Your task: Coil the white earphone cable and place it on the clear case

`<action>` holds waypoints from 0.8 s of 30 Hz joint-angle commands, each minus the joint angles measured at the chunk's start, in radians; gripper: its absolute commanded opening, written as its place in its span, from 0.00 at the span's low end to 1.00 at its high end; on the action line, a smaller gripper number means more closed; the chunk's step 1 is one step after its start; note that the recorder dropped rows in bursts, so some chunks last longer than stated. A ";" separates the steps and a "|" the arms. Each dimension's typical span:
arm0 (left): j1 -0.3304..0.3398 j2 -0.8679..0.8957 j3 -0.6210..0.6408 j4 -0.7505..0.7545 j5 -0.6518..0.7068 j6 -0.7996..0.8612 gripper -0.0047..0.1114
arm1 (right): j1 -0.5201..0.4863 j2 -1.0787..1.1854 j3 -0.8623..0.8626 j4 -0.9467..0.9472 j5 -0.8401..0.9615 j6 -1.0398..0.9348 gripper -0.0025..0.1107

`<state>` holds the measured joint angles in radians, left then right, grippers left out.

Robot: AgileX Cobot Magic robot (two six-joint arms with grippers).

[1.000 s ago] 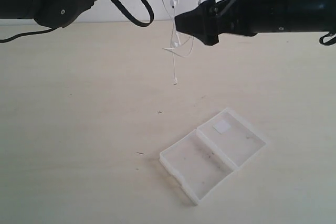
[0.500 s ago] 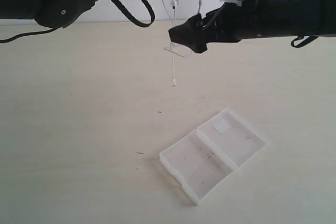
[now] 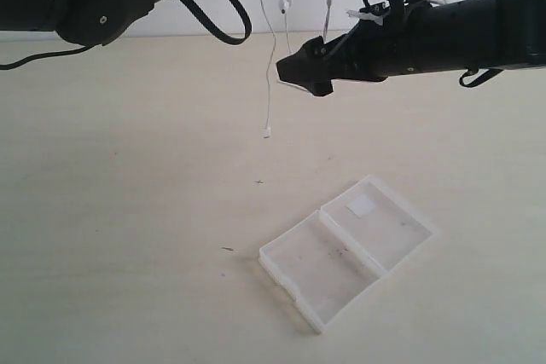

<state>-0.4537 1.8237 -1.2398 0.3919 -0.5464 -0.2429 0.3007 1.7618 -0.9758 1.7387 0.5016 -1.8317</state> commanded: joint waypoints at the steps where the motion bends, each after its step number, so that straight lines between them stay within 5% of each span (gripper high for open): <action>1: -0.005 -0.010 -0.008 -0.007 0.007 -0.004 0.04 | 0.002 0.011 -0.018 0.006 -0.006 -0.005 0.95; 7: -0.005 -0.010 -0.008 -0.007 0.007 -0.004 0.04 | 0.002 0.005 -0.020 0.006 0.084 -0.018 0.95; 13: -0.005 -0.010 -0.008 -0.007 0.007 -0.004 0.04 | 0.002 -0.033 -0.024 0.006 0.090 -0.255 0.95; 24: -0.005 -0.010 -0.008 -0.007 0.003 -0.028 0.04 | 0.002 0.020 -0.114 0.006 0.140 -0.260 0.95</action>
<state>-0.4537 1.8237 -1.2398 0.3919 -0.5423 -0.2607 0.3007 1.7686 -1.0745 1.7387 0.6238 -2.0831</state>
